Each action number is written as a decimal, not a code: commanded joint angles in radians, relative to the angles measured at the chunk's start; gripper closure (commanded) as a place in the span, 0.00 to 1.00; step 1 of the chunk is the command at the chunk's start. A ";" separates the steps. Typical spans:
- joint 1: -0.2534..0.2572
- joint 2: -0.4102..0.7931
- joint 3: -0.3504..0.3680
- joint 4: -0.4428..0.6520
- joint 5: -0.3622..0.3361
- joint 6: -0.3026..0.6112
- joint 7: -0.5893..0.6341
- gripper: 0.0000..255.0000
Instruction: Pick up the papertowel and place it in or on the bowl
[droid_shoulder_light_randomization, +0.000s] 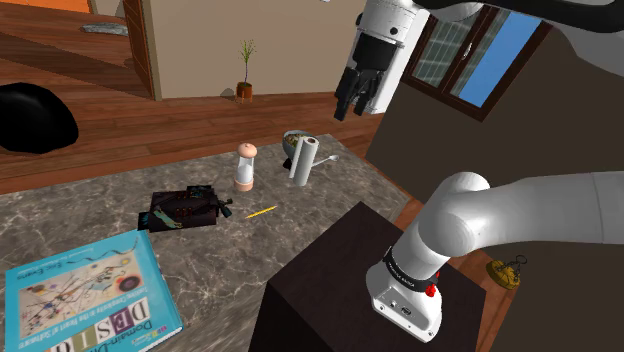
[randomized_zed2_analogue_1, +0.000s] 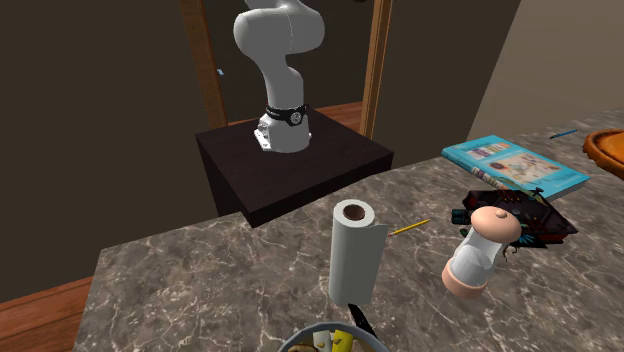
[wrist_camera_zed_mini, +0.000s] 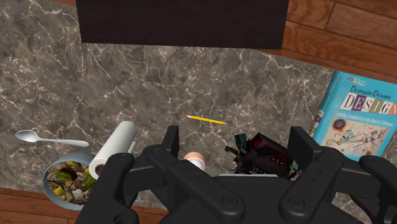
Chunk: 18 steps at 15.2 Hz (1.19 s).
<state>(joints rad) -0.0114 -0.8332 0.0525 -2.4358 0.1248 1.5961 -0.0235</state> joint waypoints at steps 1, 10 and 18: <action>0.000 0.000 0.000 0.000 0.000 0.000 0.000 0.00; -0.062 0.199 -0.075 -0.078 -0.073 0.278 -0.090 0.00; -0.109 0.449 -0.143 -0.057 -0.114 0.515 -0.159 0.00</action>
<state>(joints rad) -0.1180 -0.4125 -0.0868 -2.4973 0.0134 2.0844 -0.1805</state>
